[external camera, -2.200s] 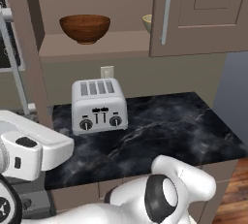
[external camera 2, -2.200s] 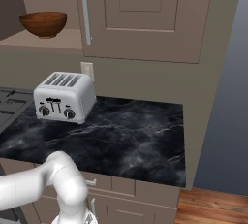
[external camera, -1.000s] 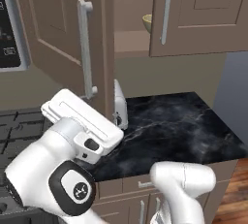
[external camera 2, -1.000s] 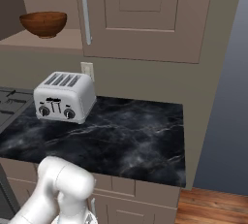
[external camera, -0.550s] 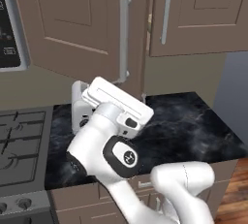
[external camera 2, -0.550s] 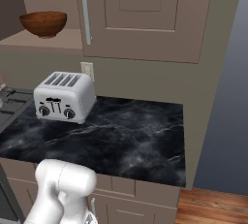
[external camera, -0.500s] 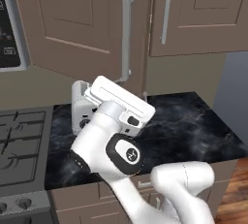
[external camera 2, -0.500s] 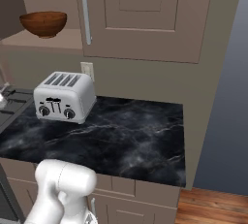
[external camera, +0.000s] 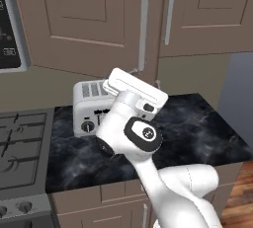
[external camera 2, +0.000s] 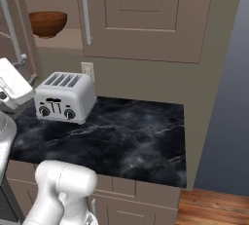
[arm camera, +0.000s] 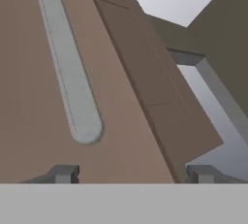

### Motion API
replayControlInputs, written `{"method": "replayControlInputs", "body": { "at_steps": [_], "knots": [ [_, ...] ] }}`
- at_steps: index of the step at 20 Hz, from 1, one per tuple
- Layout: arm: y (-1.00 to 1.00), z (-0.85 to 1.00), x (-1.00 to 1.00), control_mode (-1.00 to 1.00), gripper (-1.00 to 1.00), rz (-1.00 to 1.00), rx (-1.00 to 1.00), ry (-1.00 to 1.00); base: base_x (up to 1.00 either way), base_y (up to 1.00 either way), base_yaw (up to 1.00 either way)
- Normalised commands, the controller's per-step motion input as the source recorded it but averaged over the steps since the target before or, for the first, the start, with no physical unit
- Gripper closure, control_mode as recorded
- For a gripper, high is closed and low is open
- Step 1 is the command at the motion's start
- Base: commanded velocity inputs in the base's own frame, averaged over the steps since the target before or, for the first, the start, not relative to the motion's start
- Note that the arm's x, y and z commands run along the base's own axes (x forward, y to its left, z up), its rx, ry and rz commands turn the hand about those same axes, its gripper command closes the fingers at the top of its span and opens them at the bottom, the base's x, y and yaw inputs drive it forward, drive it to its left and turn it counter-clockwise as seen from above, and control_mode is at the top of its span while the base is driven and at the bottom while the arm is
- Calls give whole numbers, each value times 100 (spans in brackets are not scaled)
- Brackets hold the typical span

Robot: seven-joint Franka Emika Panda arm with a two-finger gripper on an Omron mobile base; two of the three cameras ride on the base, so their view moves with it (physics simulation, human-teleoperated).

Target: Open the cabinet. Pick the bowls from the counter and place them in the cabinet. Then close the cabinet.

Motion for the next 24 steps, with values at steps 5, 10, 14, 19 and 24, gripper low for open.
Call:
{"method": "replayControlInputs", "body": {
  "at_steps": [5,10,14,19,24],
  "knots": [
    [-18,15,81,-100,-100,-3,0,0,0,0,0],
    [-28,14,84,-100,-100,0,0,0,0,0,0],
    [-31,13,96,-100,-100,0,0,1,0,0,0],
    [-41,17,86,-100,-100,0,0,0,0,0,0],
    [-45,14,68,-100,-100,0,0,0,0,0,0]
  ]
}}
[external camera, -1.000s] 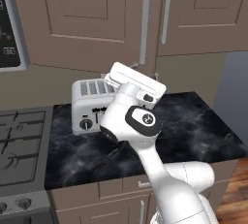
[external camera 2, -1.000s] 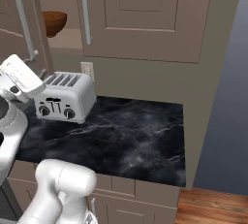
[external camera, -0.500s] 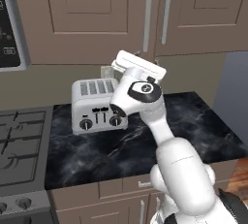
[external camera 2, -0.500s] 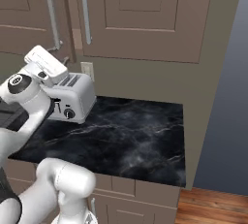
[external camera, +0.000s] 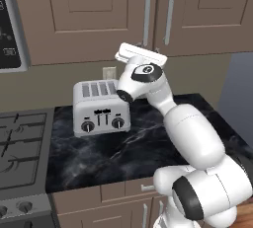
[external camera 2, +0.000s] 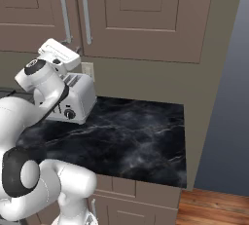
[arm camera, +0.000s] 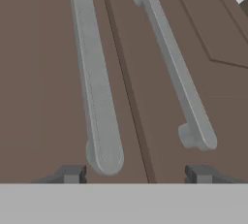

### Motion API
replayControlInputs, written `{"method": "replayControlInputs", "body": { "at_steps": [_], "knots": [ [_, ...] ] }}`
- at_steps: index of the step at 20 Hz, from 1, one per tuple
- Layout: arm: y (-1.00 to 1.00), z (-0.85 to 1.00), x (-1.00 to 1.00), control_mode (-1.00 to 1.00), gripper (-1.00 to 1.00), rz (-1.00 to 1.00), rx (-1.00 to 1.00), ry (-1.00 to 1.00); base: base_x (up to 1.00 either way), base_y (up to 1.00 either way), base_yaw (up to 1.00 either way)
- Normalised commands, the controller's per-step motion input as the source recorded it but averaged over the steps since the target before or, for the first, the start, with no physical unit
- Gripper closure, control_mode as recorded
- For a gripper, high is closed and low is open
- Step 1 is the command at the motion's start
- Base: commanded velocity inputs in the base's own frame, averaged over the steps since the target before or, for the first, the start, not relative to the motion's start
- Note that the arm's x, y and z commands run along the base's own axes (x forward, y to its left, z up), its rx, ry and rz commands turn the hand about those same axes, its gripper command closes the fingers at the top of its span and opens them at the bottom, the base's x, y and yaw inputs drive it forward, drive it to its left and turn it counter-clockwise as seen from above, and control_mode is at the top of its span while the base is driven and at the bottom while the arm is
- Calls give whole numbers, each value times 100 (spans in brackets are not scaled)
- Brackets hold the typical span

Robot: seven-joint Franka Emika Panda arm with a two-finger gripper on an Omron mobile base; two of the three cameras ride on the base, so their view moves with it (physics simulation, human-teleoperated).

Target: Open the cabinet. Pick the bowls from the counter and place them in the cabinet. Then close the cabinet.

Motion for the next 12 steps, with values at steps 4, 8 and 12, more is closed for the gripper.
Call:
{"method": "replayControlInputs", "body": {
  "at_steps": [4,8,12],
  "knots": [
    [-18,2,89,-100,-100,0,0,0,0,0,0],
    [-4,0,100,-100,-100,0,0,0,0,0,0],
    [-23,0,100,-100,-100,2,2,0,0,0,0]
  ]
}}
